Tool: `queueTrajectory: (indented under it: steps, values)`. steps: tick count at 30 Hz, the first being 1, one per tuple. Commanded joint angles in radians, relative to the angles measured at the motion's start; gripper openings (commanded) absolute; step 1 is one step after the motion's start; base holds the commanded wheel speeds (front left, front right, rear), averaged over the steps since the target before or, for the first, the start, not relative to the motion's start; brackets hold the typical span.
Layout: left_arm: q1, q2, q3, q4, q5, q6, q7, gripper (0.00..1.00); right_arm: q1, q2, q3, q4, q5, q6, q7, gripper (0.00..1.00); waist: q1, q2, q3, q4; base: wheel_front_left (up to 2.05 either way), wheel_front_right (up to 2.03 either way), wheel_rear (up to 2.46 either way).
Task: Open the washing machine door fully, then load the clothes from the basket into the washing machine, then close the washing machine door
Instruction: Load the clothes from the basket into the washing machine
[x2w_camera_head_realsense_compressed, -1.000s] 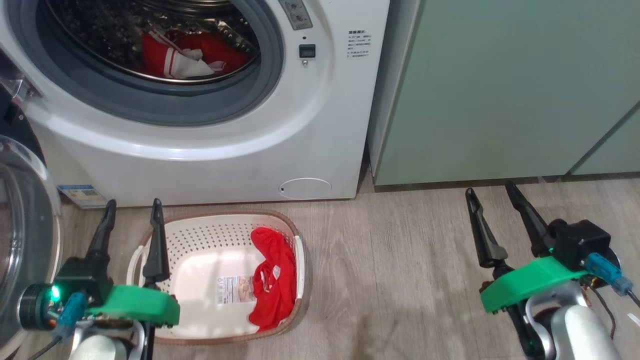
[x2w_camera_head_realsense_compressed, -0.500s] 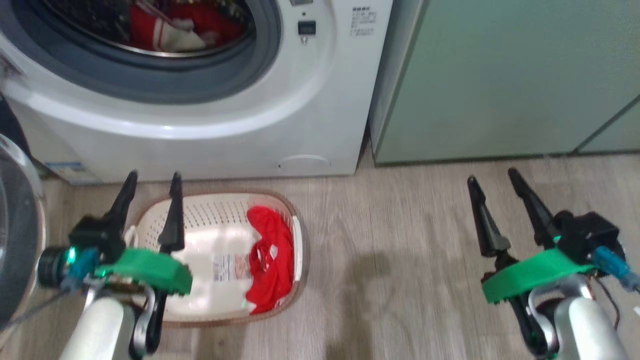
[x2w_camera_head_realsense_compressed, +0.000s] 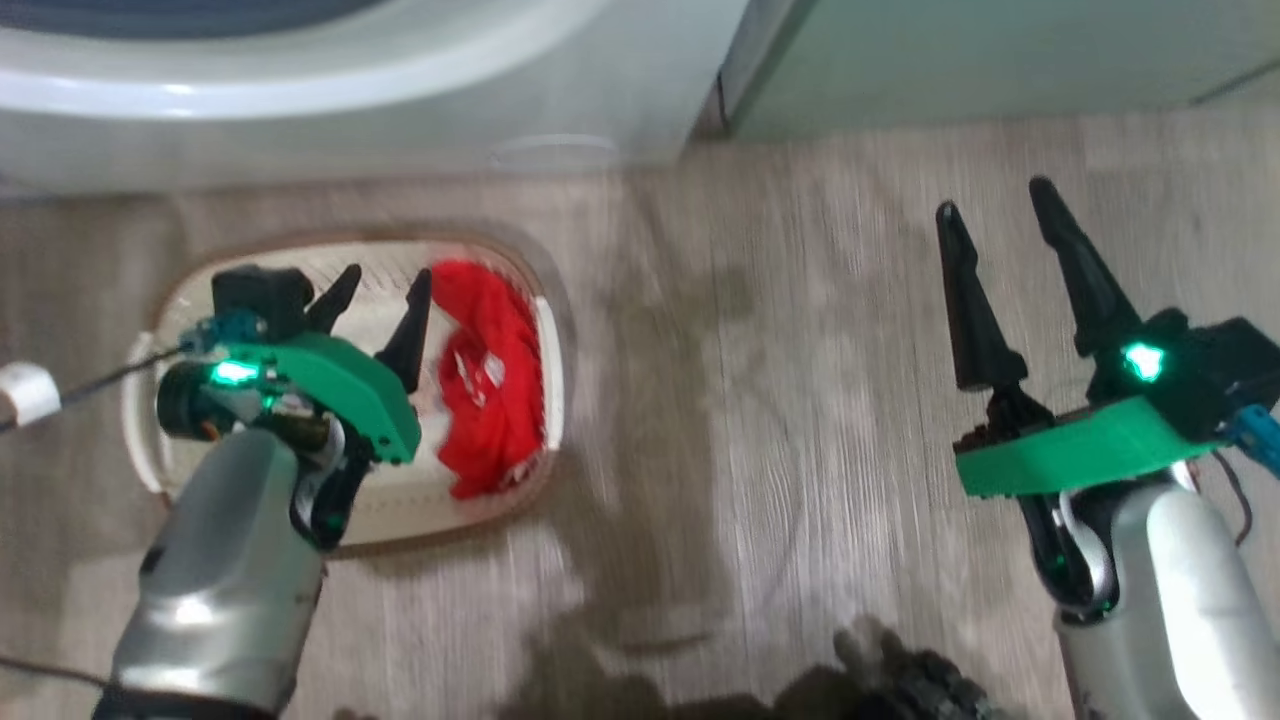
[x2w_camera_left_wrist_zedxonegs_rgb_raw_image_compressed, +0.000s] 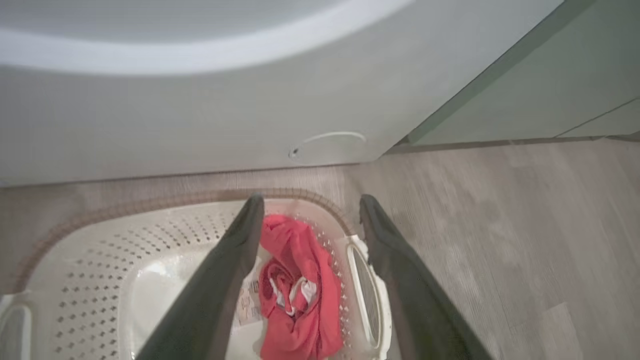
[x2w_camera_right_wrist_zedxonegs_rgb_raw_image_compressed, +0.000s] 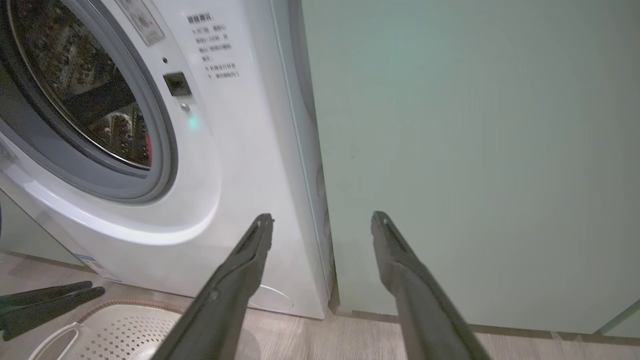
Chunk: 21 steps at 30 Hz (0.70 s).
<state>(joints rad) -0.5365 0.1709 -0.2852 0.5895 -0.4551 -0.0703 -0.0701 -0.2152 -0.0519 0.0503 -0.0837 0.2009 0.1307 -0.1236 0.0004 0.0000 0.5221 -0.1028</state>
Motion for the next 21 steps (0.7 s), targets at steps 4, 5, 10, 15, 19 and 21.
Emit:
queueTrajectory:
  steps: [4,5,10,15,19,21]
  values:
    - [-0.097,0.013,0.022,0.129,-0.036,-0.034,0.012,1.0,-0.035,0.002,0.038,-0.032,0.016,0.0,-0.034,1.0,-0.0004,0.0,0.181,-0.078,0.0,0.0,0.0]
    - [-0.114,0.013,0.02,0.162,-0.041,-0.039,0.01,1.0,-0.039,0.002,0.039,-0.03,0.018,0.0,-0.041,1.0,-0.0004,0.0,0.198,-0.084,0.0,0.0,0.0]
    - [-0.184,0.01,0.006,0.292,-0.087,-0.056,0.003,1.0,-0.058,0.002,0.051,-0.027,0.025,0.0,-0.064,1.0,-0.0004,0.0,0.277,-0.106,0.0,0.0,0.0]
    - [-0.222,0.004,-0.025,0.355,-0.126,-0.06,0.002,1.0,-0.066,0.002,0.056,-0.033,0.027,0.0,-0.076,1.0,-0.0004,0.0,0.329,-0.114,0.0,0.0,0.0]
    - [-0.246,0.009,-0.078,0.377,-0.184,-0.06,0.012,1.0,-0.066,0.002,0.056,-0.046,0.024,0.0,-0.08,1.0,-0.0004,0.0,0.377,-0.12,0.0,0.0,0.0]
    - [-0.258,0.017,-0.103,0.384,-0.213,-0.06,0.016,1.0,-0.067,0.002,0.056,-0.051,0.025,0.0,-0.082,1.0,-0.0004,0.0,0.397,-0.125,0.0,0.0,0.0]
